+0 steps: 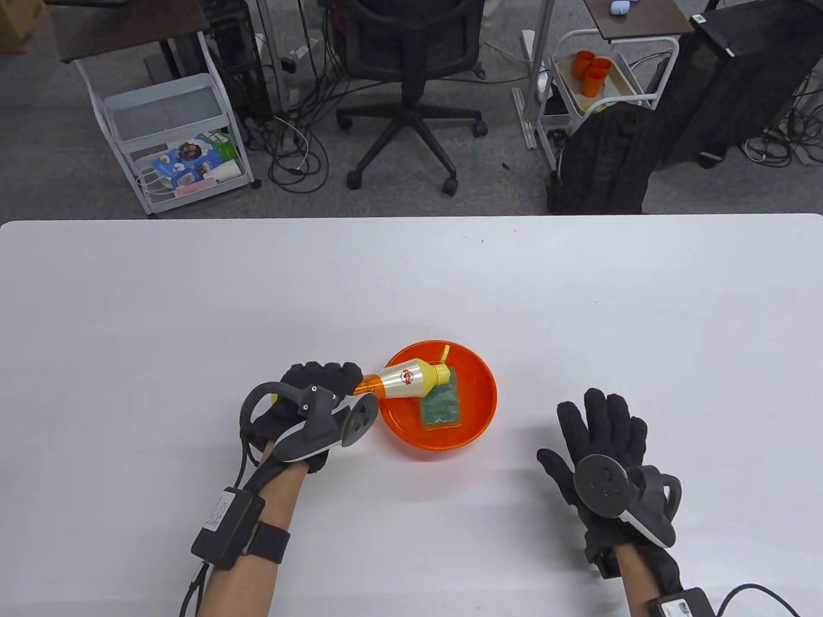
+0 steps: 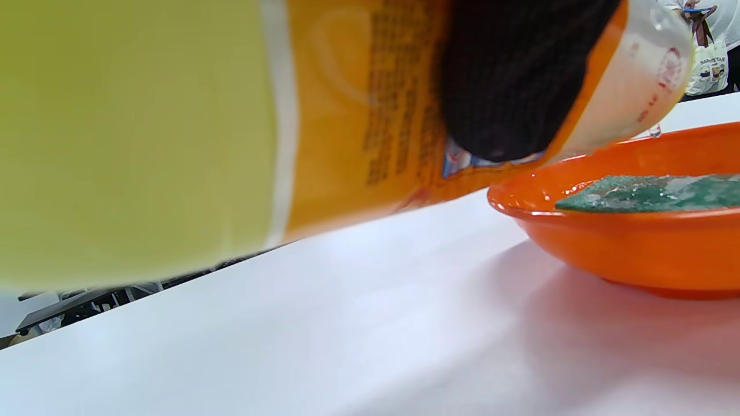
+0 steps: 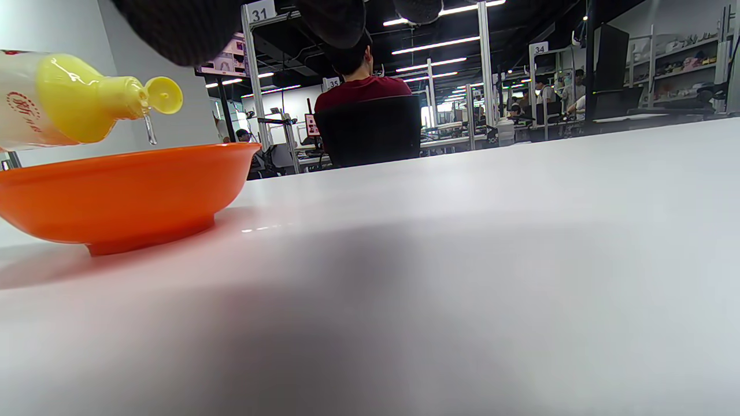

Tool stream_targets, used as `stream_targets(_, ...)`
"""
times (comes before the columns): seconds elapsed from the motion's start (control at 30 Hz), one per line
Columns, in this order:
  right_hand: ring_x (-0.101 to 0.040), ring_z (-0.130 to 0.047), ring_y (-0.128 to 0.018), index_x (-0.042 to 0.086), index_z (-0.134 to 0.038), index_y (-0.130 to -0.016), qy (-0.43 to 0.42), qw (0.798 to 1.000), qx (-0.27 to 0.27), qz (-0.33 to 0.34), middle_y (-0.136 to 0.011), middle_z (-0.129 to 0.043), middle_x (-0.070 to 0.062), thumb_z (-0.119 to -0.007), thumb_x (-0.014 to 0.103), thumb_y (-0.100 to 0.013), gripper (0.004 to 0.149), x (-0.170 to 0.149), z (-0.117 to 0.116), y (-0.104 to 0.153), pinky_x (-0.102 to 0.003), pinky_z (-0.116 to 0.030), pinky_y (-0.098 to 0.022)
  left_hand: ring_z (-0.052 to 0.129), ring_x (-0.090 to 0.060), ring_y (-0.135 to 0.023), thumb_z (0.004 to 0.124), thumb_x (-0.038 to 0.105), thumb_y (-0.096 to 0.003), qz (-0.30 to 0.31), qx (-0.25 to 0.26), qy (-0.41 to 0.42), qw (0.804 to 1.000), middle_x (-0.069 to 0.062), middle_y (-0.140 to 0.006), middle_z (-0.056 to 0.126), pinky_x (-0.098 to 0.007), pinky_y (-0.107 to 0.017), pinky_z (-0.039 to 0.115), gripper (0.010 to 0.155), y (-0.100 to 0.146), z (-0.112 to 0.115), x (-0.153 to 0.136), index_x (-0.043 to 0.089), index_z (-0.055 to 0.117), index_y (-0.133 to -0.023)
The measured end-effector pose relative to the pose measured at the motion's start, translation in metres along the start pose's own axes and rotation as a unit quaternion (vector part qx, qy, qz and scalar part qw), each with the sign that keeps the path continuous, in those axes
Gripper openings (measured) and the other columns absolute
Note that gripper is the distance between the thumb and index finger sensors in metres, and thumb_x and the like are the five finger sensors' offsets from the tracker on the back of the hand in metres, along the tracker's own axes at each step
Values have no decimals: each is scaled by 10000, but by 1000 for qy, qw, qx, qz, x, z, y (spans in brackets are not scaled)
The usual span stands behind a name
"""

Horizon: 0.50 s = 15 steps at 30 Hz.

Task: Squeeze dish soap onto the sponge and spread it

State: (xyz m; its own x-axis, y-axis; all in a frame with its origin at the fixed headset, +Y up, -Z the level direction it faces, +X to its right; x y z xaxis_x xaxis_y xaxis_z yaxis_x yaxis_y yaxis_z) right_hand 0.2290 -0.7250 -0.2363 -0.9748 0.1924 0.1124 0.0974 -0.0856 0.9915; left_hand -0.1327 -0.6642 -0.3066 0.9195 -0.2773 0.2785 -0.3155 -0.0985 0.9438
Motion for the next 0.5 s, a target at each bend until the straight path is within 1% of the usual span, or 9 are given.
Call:
stream_targets(0.3, -544, -193, -1126, 180, -375, -1192, 1, 1000, -2, 4, -1256, -218, -251, -596, 595, -589, 765, 1, 0, 0, -721, -239, -786, 1085, -250, -746, 940, 489, -417, -16, -3, -6, 1000, 14, -850, 1045, -477, -605, 887, 547, 13, 7, -15, 282, 834, -912)
stream_targets(0.5, -545, -193, -1127, 177, -373, -1192, 2, 1000, -1, 3, -1255, -219, -253, -596, 595, -589, 767, 2, 0, 0, -721, -238, -786, 1080, -245, -753, 938, 492, -418, -23, 1, -1, 1000, 16, -856, 1041, -481, -608, 885, 549, 18, 6, -22, 285, 831, -915)
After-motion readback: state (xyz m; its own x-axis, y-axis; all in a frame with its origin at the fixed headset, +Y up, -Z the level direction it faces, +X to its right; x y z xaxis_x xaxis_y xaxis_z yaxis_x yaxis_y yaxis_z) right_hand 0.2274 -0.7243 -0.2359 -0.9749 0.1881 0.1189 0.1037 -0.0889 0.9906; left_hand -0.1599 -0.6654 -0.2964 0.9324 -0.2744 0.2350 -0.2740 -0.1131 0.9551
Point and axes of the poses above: the tracker on the back of each hand, its own x axis roughly to the thumb side, its own y axis roughly from the fingertips to the wrist, z = x × y, the point moved 2 cm from there along -y, roughly from the wrist to the fingertips
